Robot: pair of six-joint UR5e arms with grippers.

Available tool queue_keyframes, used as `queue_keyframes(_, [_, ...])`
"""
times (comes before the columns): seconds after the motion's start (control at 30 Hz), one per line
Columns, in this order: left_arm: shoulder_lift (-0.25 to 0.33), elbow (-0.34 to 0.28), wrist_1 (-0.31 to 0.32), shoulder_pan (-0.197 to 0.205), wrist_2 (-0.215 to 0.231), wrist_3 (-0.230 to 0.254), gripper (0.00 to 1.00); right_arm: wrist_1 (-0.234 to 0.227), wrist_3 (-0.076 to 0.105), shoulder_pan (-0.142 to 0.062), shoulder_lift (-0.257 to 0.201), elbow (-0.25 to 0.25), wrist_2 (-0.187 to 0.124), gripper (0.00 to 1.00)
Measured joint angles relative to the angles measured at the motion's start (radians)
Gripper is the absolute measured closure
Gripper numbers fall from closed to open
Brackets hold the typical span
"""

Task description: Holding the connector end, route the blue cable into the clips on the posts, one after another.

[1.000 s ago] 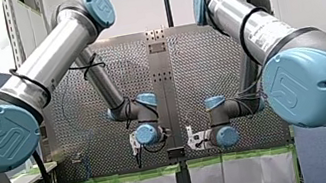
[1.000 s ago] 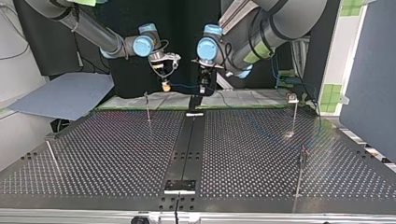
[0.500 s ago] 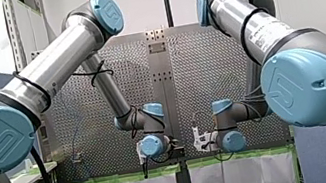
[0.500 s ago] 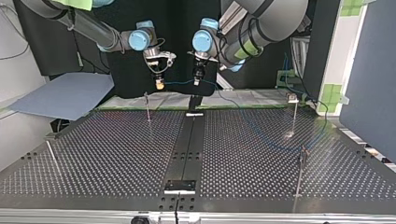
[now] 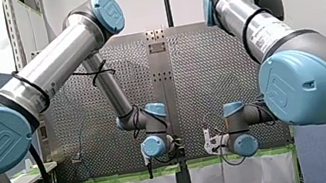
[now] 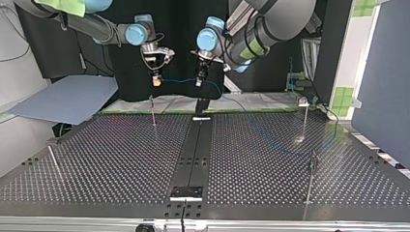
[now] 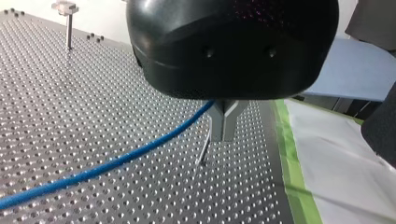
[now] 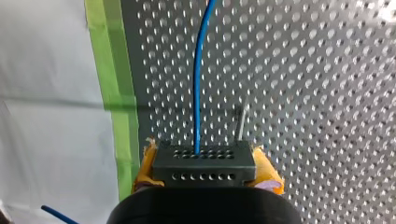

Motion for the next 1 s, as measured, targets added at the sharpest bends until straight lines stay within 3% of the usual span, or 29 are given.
queue_keyframes(0.13, [-0.010,0.010,-0.004,-0.013,0.003,-0.010,1.00,0.010,-0.015,-0.037,0.000,0.001,-0.024,1.00])
queue_keyframes(0.27, [-0.034,0.048,-0.015,-0.041,-0.008,-0.017,1.00,0.033,-0.041,-0.080,0.001,0.001,-0.063,1.00])
queue_keyframes(0.4, [-0.055,0.090,-0.041,-0.074,-0.029,-0.027,1.00,0.040,-0.049,-0.117,0.001,0.001,-0.101,1.00])
queue_keyframes(0.63, [-0.102,0.156,-0.082,-0.100,-0.051,-0.032,1.00,0.039,-0.057,-0.139,0.001,0.001,-0.123,1.00])
queue_keyframes(1.0, [-0.119,0.268,-0.080,-0.127,-0.108,-0.031,1.00,0.036,-0.091,-0.171,0.023,0.001,-0.170,1.00])
